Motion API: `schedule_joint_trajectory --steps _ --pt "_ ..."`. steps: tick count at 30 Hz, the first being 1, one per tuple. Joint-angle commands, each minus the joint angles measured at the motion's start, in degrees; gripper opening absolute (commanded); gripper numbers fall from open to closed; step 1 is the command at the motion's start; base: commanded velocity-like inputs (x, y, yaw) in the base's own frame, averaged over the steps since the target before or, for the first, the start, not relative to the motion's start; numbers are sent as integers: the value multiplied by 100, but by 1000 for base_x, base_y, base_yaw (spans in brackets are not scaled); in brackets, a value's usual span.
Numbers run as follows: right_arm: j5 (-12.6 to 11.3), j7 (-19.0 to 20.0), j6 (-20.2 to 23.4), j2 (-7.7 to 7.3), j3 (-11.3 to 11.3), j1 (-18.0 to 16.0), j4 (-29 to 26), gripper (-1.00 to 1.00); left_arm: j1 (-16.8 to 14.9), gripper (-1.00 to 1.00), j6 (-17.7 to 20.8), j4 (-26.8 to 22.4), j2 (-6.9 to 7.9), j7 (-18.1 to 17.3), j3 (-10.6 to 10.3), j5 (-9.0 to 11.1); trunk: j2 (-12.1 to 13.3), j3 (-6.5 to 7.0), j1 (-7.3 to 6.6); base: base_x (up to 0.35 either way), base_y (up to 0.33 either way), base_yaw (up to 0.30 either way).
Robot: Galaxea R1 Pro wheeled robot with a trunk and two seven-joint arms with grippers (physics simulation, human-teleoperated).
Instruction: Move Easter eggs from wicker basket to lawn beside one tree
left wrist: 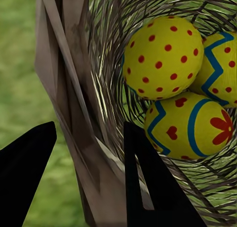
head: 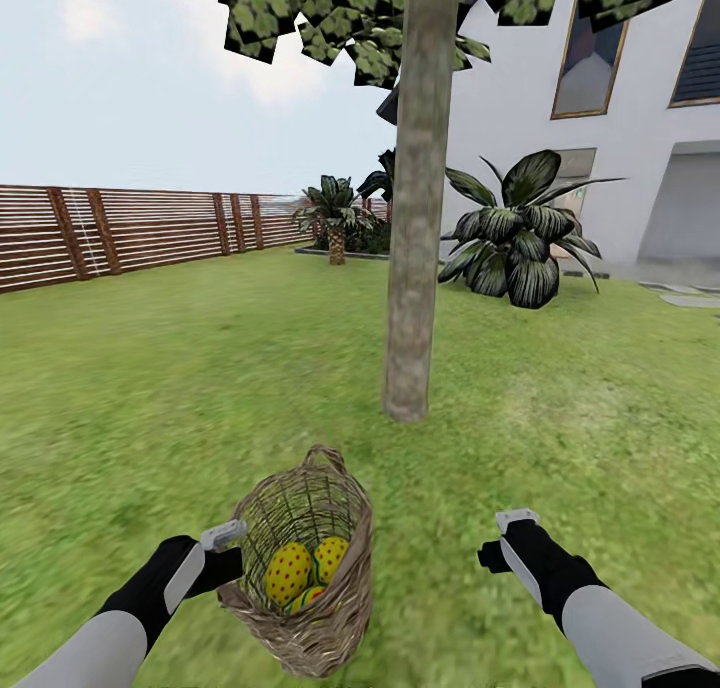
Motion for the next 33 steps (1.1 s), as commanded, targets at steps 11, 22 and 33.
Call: schedule_joint_trajectory --steps 11,22,33 --pt "-60 -41 27 -3 43 -3 -10 100 -3 -100 27 -14 -1 35 15 100 -446 -204 241 0 0 0" --pt "-60 -41 27 10 48 -3 -10 100 -3 -100 27 -19 -1 35 15 100 -887 -401 483 0 0 0" --pt "-51 -41 27 12 52 -3 -10 100 -3 -100 27 -20 -1 35 15 100 -1328 -599 724 0 0 0"
